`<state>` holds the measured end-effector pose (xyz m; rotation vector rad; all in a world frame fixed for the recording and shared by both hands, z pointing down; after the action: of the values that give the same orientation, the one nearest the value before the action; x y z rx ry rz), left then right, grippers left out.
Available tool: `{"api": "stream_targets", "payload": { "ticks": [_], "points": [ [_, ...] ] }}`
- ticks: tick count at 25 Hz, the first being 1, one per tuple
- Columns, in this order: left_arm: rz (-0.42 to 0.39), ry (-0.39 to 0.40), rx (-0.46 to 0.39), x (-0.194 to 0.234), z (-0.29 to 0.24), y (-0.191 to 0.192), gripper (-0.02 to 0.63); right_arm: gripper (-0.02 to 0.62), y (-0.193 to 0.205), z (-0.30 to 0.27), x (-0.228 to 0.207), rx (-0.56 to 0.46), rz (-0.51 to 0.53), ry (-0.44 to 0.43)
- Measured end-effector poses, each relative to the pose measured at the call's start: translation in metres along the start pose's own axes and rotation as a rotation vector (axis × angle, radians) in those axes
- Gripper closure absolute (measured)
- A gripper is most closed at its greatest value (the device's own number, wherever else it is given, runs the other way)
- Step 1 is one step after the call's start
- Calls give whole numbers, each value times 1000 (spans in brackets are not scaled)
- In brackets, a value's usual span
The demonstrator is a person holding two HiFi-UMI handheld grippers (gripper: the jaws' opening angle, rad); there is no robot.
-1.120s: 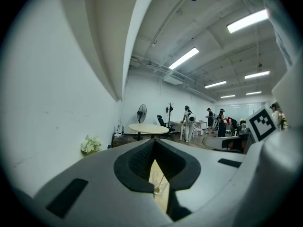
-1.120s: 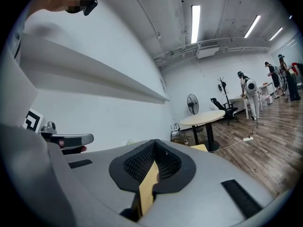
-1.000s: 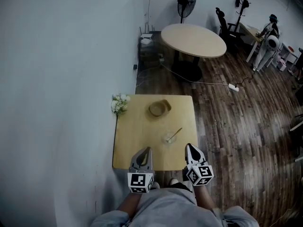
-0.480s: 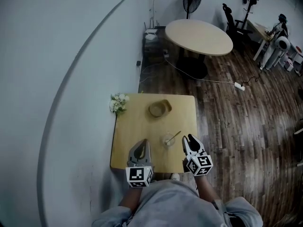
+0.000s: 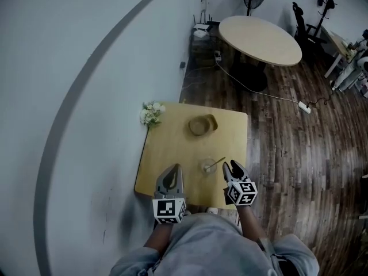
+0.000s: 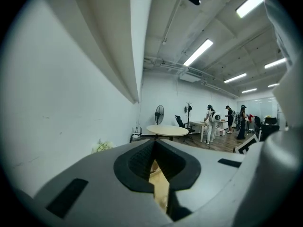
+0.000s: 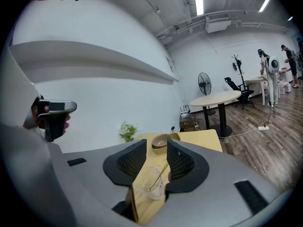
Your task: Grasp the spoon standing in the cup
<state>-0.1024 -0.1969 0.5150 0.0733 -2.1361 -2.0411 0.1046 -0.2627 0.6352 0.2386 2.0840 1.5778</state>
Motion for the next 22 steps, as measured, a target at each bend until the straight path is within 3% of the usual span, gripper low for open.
{"api": "stream_targets", "payload": {
  "ticks": [22],
  "points": [
    [-33,-202,60,27,37,0,604,485,47,-38,-30,158,-67,-27]
  ]
}}
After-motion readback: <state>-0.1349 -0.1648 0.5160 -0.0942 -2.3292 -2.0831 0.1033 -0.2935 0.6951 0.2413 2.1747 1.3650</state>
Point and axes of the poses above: the fingertips, and each gripper's own axes: z backward along the fingers, x to its left, y out of its underside, the point moved 1 cm from there along z, backward along the fingers, and after that the axes turned 7 degrees about -x, right-handed, at the moved point
